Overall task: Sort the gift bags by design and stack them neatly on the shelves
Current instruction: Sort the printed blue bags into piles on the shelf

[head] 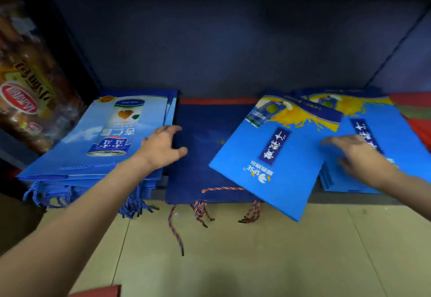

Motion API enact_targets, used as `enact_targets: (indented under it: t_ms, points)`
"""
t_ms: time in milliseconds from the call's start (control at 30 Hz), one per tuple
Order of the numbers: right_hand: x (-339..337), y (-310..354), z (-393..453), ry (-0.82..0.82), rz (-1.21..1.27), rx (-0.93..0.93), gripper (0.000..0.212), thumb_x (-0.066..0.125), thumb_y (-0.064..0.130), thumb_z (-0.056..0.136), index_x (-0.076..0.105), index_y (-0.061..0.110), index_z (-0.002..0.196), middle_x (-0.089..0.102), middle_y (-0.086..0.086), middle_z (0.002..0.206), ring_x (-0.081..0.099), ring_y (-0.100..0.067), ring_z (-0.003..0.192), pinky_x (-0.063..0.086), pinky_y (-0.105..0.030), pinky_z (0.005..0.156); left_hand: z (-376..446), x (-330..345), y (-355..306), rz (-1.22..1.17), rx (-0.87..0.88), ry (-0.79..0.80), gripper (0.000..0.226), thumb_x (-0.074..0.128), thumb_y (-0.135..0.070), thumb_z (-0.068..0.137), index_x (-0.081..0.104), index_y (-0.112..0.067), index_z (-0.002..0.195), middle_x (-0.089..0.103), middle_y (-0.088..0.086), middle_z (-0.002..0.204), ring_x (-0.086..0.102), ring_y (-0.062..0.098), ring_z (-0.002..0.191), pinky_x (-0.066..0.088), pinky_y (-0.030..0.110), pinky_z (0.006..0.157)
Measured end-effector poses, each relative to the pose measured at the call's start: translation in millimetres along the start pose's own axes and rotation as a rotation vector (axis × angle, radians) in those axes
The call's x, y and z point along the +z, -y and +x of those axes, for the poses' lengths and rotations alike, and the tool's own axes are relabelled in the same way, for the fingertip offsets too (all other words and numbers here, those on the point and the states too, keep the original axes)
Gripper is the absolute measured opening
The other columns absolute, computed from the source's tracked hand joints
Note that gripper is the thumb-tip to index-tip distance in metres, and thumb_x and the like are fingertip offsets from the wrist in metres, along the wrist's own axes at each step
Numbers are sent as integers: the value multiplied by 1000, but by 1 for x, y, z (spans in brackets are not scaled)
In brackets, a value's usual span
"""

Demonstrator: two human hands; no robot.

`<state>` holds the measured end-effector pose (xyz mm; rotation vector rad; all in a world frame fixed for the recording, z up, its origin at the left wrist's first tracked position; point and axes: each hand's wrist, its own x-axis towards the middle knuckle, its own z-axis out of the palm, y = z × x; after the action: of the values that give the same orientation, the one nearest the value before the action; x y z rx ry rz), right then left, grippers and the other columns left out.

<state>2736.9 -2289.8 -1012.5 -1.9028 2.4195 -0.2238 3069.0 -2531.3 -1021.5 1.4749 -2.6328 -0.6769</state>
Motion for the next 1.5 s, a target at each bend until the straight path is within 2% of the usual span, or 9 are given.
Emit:
enact_targets:
  t_ms: [133,233,367,533,767,933,1100,1367,1500]
  points:
    - [6,5,-21,-9,336,355,46,61,-8,79,51,-1,124,57,-17,123,57,-34,107,42,-36,88,0,35,-47,-5,148,247,84,67,-38,82,18,-20,148,22,9,153,22,26,141,23,36,114]
    - [17,32,-32,-24,680,602,46,62,-2,83,45,2,125,52,-9,110,55,-25,98,39,-29,81,-3,59,-67,76,171,379,99,70,-44,77,7,-21,150,20,9,153,19,29,140,20,35,114]
    - [34,72,-39,71,1041,693,57,64,2,82,38,5,132,57,-5,116,57,-24,108,46,-44,96,-6,69,-92,156,103,399,110,73,-48,72,-2,-27,149,19,15,148,17,36,136,26,44,110]
    - [0,70,-32,-185,934,666,58,66,11,82,41,16,134,48,0,127,50,-22,110,42,-42,100,-35,62,-111,-104,20,271,112,78,-47,67,5,-26,149,25,15,135,23,33,132,28,39,107]
    - [-61,7,-48,-531,555,510,53,63,4,82,46,9,131,49,-10,132,44,-23,123,29,-21,98,-33,79,-208,-222,287,38,94,71,-44,77,16,-9,146,26,11,128,26,26,125,25,26,104]
    - [-50,-84,-98,-344,384,810,50,69,18,82,51,2,126,52,-24,126,48,-34,117,35,-36,97,-30,104,-249,-19,516,232,98,69,-42,80,5,-18,150,16,3,147,21,30,132,27,43,110]
    - [-11,-115,-133,-98,540,928,73,78,22,73,41,8,134,51,-19,127,52,-31,112,42,-38,92,-22,131,-276,-25,380,483,115,73,-41,77,-14,-21,148,0,12,155,15,34,141,24,42,114]
    - [7,-115,-108,-277,476,968,57,70,22,82,46,9,133,41,-22,135,44,-37,121,35,-39,99,-10,149,-308,66,270,363,98,64,-43,84,-5,-19,150,38,14,142,41,32,128,38,38,98]
    - [-1,-90,-107,-413,309,970,47,66,12,82,48,7,125,35,-21,133,36,-41,121,32,-47,100,-16,142,-289,86,400,287,90,62,-43,85,3,-21,150,31,8,147,37,29,131,36,40,102]
